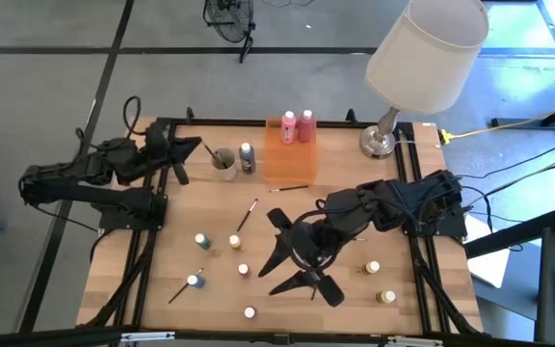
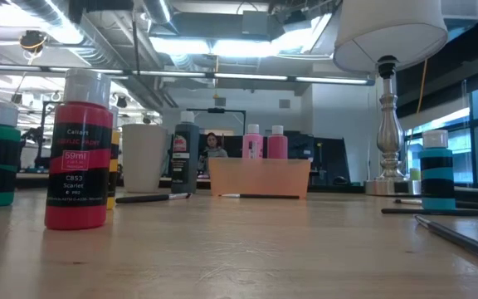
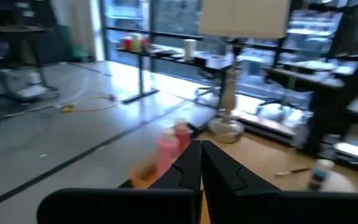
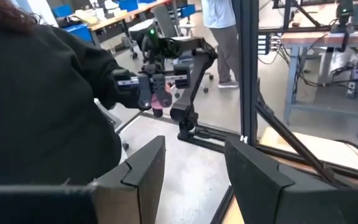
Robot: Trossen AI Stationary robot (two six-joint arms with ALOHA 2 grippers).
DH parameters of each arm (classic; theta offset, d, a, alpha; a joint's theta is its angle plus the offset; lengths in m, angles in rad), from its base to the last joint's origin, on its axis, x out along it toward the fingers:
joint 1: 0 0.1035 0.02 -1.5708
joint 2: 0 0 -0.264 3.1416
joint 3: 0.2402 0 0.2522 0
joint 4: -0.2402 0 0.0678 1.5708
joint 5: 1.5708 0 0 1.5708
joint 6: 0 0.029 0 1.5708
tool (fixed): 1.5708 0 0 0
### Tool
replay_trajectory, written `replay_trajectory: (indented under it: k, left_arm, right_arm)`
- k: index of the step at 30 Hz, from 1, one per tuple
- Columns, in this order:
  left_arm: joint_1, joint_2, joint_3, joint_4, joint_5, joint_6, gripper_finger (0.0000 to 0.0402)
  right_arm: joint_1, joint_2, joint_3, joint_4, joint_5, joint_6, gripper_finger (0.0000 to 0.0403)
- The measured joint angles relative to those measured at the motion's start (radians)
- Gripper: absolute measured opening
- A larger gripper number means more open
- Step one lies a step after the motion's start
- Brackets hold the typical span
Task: Pick & Place Paint Supplies
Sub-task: Put the black paint brush into the white cup
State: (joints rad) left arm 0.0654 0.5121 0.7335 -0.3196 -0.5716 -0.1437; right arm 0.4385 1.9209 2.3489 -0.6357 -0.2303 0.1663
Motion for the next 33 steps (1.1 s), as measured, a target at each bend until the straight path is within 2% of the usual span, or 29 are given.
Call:
replay_trajectory:
  k: [6,16,21,27,33]
  left_arm:
    - [0.002,0.015,-0.073,0.077,-0.021,-0.029,0.0002]
    - [0.002,0.002,-0.134,0.084,-0.066,-0.063,0.0002]
    - [0.002,0.000,-0.137,0.078,-0.043,-0.055,0.0002]
    - [0.010,0.000,-0.137,0.033,-0.039,-0.027,0.0002]
    - [0.075,-0.004,-0.137,0.046,-0.023,0.024,0.0002]
  right_arm:
    - [-0.008,-0.017,0.000,-0.047,-0.058,-0.002,0.0171]
    - [-0.008,-0.017,0.000,-0.125,-0.063,-0.018,0.0171]
    - [-0.024,-0.017,0.000,-0.141,-0.063,-0.061,0.0171]
    - [-0.073,-0.017,0.000,-0.129,-0.136,-0.072,0.0171]
    - [-0.130,-0.017,0.000,-0.151,-0.203,-0.090,0.0171]
